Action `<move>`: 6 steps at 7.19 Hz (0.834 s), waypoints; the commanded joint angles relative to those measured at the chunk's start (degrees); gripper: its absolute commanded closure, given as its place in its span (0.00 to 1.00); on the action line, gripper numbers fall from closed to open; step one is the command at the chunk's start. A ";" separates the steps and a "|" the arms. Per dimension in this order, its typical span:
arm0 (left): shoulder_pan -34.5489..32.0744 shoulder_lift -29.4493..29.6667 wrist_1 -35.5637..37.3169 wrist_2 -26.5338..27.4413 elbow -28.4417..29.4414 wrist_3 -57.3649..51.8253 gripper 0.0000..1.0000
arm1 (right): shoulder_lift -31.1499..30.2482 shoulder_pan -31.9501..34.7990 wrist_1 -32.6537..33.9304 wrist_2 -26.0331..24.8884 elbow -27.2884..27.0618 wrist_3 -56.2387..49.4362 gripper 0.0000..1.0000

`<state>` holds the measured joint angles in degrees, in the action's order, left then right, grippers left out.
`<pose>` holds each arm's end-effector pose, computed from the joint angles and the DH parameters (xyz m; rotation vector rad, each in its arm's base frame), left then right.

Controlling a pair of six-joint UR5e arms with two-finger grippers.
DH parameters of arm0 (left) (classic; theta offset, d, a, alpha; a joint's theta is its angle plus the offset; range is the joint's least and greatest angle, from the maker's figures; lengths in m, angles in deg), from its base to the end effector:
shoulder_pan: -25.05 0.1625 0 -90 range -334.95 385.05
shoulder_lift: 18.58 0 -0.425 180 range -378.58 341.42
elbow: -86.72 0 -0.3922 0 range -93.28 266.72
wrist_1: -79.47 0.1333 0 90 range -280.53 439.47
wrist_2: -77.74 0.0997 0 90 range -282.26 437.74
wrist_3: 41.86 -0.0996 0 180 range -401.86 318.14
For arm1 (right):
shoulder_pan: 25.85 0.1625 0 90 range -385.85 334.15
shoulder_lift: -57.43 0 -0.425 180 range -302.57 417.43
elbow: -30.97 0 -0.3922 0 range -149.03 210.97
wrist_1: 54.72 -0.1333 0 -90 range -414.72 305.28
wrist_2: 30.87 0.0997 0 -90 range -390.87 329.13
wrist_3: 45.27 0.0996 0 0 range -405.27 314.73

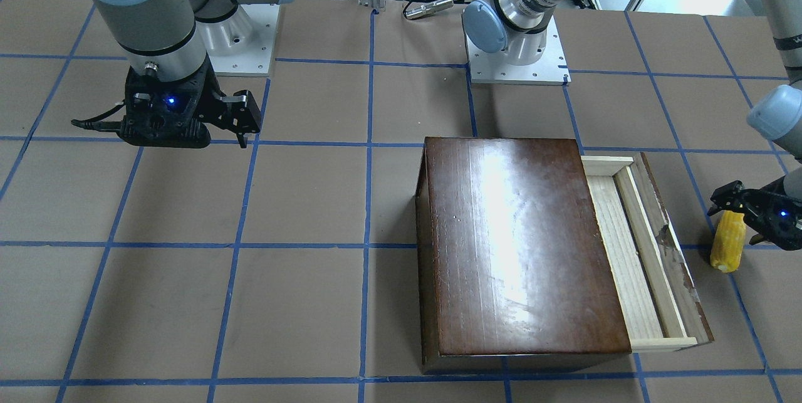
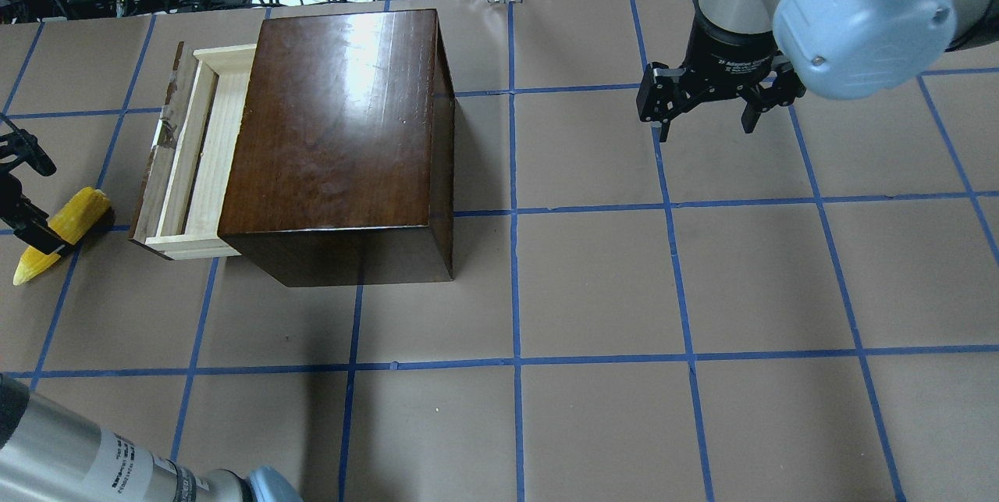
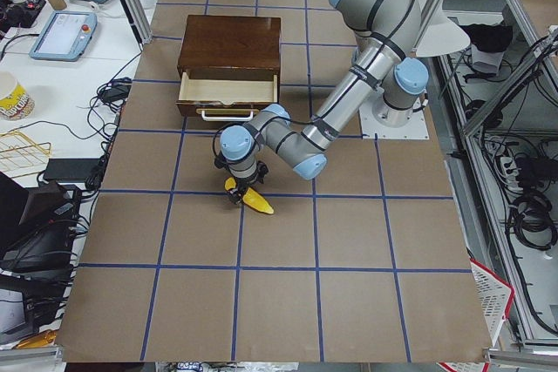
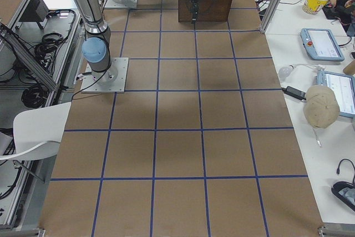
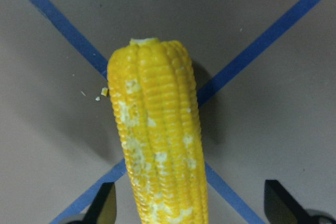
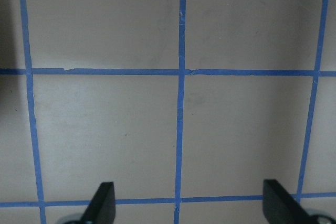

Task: Open drawer and put corn inside
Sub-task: 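Lower the left gripper and grasp the yellow corn cob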

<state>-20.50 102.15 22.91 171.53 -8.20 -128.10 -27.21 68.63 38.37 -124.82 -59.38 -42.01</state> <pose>0.3519 -0.5397 0.1961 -1.1189 -2.9252 -0.1194 0.1671 -0.5135 0.4428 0.0351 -3.0689 -0.0629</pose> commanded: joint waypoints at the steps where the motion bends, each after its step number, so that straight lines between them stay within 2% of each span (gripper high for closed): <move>1: 0.02 1.17 0.04 -0.10 0.35 0.02 0.00 | 0.00 0.00 -0.01 0.09 0.00 0.00 0.00; 2: 0.02 1.35 0.04 -0.01 0.43 0.02 0.00 | 0.00 0.00 -0.02 0.09 0.00 0.00 0.00; 3: 0.02 1.35 0.04 0.17 0.43 0.11 0.12 | 0.00 0.00 0.07 0.00 0.00 0.00 0.00; 4: -0.07 1.35 -0.05 0.34 0.61 0.11 0.66 | 0.00 0.00 0.07 0.09 0.09 0.00 0.00; 5: -0.07 1.26 -0.13 0.43 0.61 0.02 0.87 | 0.00 0.00 0.07 0.00 0.00 0.00 0.00; 6: 0.02 1.00 -0.22 0.34 0.70 0.02 1.00 | 0.00 0.00 -0.01 0.09 0.00 0.00 0.00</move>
<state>-20.54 103.37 22.80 171.88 -7.59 -128.06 -27.21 68.63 38.42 -124.78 -59.36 -42.01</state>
